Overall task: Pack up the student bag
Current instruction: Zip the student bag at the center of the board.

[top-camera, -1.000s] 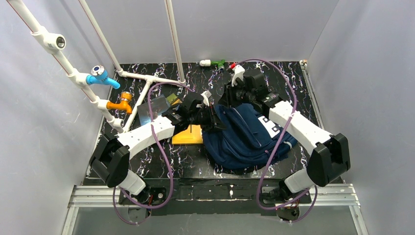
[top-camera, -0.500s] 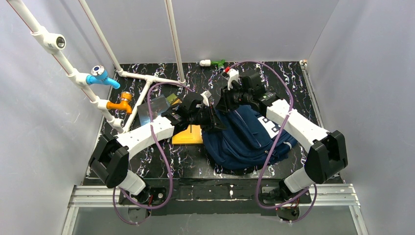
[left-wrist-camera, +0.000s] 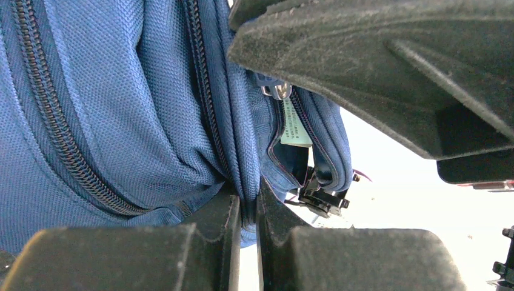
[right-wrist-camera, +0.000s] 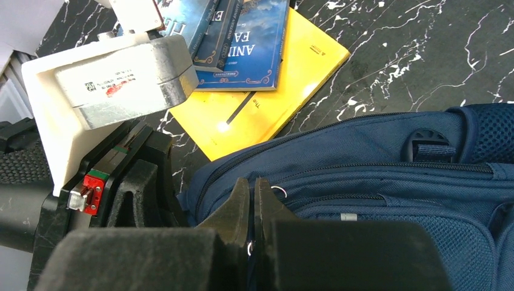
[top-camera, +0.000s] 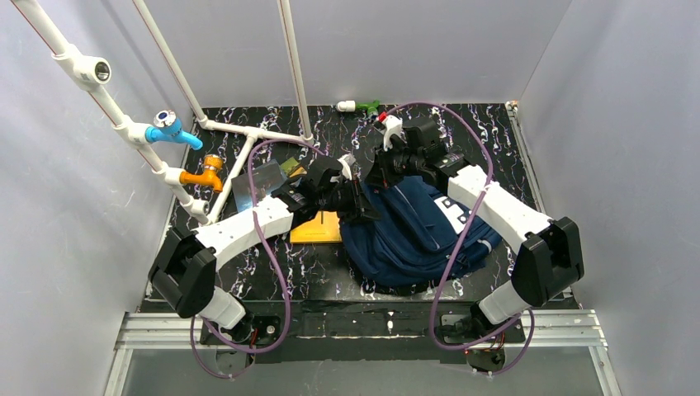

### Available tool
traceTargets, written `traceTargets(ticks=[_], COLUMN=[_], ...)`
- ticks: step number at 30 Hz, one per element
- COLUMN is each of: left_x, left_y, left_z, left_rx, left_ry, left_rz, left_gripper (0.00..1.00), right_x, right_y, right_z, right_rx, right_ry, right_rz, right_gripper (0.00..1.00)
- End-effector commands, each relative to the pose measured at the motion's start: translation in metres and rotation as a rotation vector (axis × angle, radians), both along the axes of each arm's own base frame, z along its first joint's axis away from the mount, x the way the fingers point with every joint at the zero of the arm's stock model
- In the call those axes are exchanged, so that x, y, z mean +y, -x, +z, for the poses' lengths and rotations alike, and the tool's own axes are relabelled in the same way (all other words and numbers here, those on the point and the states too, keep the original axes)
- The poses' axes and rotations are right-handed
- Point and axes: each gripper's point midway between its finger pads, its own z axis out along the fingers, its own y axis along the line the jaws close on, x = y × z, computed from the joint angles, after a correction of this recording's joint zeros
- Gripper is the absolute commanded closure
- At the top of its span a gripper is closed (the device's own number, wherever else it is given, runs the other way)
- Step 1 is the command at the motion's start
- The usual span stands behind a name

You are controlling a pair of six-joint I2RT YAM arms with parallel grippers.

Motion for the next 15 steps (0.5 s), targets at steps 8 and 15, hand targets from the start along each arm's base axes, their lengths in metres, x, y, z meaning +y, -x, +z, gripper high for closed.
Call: traceTargets(ticks=[8, 15], left_x=[0.01, 0.019], left_y=[-0.004, -0.01], left_z=[0.046, 0.046], left_rx=[-0.133, -0.152], left_ry=[0.115, 0.101], left_rz=[0.028, 0.066], left_gripper=[1.0, 1.0], right_x=[-0.008, -0.017], right_y=[0.057, 0.074], right_z=[0.016, 0.014], right_rx=[0.032, 0.045], right_ry=[-0.091, -0.091], right_rz=[0.136, 0.145], right_gripper=[0.99, 0.99])
